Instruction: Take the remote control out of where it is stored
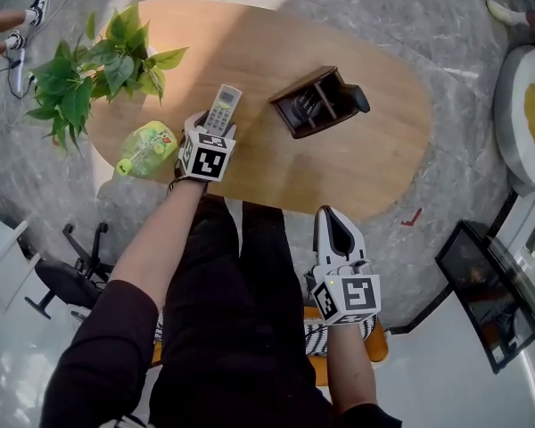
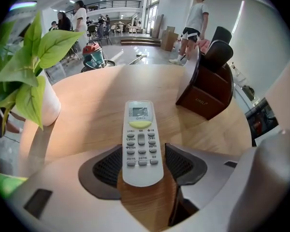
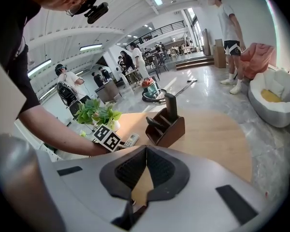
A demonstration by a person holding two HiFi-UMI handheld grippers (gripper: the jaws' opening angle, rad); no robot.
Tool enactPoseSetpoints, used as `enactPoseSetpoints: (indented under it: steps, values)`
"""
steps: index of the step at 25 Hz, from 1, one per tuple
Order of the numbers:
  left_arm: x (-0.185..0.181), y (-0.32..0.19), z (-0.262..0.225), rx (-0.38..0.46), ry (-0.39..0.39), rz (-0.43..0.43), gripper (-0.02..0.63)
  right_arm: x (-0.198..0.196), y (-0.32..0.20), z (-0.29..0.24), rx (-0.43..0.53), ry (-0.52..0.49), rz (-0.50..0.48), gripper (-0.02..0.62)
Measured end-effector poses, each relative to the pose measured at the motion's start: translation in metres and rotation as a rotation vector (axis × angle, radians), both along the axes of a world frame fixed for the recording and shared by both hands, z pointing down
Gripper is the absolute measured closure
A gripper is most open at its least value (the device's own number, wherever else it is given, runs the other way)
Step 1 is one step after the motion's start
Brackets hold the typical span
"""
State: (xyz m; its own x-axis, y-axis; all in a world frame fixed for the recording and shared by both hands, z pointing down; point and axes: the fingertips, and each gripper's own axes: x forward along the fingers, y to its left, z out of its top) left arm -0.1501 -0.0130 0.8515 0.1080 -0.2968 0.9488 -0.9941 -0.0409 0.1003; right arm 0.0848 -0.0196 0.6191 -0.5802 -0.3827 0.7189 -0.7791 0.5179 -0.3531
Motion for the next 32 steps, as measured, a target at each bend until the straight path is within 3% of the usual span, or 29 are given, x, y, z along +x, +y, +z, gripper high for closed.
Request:
enactPoseSetpoints:
  steps: [4, 8, 12, 16, 18, 21, 25, 28, 32]
  values:
    - [-0.01, -0.007, -0.022, 0.048, -0.033, -0.016, 0.342, -0.007, -0.001, -0.013, 0.036, 0.004, 0.013, 0.588]
    - [-0.025, -0.04, -0.097, 0.195, 0.002, -0.083, 0.342, -0.019, -0.017, -0.047, 0.116, -0.006, 0.039, 0.588]
    - [-0.011, -0.064, -0.199, 0.359, 0.044, -0.001, 0.343, -0.027, -0.029, -0.103, 0.182, -0.016, 0.067, 0.588]
    - [-0.021, -0.118, -0.302, 0.565, 0.042, 0.084, 0.358, -0.049, -0.063, -0.165, 0.336, -0.059, 0.137, 0.588]
    - [-0.023, -0.122, -0.349, 0.643, 0.019, 0.083, 0.481, -0.051, -0.066, -0.203, 0.405, -0.056, 0.151, 0.588]
    - [-0.017, -0.121, -0.41, 0.744, 0.04, 0.099, 0.567, -0.043, -0.068, -0.25, 0.488, -0.053, 0.196, 0.588]
    - [0.013, -0.107, -0.476, 0.861, 0.151, 0.215, 0.598, -0.023, -0.058, -0.282, 0.54, -0.05, 0.261, 0.588]
    - [0.027, -0.09, -0.51, 0.939, 0.169, 0.319, 0.598, -0.008, -0.047, -0.284, 0.541, -0.029, 0.301, 0.588]
    - [0.034, -0.079, -0.522, 0.96, 0.227, 0.347, 0.6, 0.002, -0.048, -0.284, 0.544, -0.03, 0.342, 0.588]
